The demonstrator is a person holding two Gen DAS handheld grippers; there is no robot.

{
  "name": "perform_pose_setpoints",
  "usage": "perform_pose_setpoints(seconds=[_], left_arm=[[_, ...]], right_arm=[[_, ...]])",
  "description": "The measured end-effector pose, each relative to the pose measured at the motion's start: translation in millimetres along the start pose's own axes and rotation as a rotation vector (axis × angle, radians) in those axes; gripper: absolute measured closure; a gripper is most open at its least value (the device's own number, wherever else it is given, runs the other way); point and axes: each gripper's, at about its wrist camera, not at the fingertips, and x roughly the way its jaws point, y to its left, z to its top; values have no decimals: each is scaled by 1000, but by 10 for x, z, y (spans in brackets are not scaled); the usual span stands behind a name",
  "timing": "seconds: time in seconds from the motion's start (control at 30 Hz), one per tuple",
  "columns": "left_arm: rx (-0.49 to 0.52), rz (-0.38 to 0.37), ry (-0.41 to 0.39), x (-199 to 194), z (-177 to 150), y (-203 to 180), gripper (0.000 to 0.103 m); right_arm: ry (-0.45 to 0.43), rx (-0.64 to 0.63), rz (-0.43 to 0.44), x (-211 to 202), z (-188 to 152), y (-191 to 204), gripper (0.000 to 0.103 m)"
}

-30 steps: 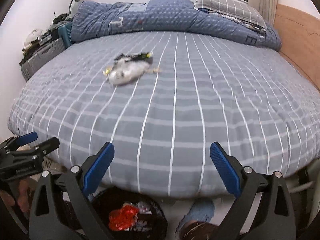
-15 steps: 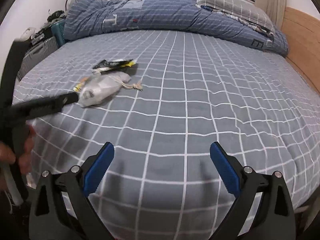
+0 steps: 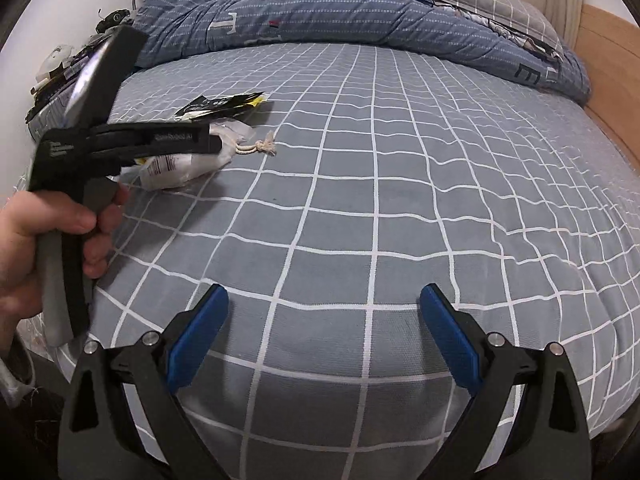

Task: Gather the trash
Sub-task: 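Grasp the white drawstring pouch and yellow wrapper with the left tool, then grasp the black wrapper with the right tool while the left tool holds the pouch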

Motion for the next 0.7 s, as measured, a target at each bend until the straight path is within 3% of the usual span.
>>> perform_pose_setpoints(seconds=[0.13, 0.47, 0.7], left_arm=[[8, -47, 16, -192, -68, 44, 47], [-24, -92, -41, -1114, -506, 629, 47], [32, -132, 28, -1354, -586, 966, 46]], right_arm=[[-2, 15, -3, -20, 7, -23, 11], [-36, -6, 8, -166, 244, 139, 11], [-52, -58, 44, -138, 619, 512, 11]])
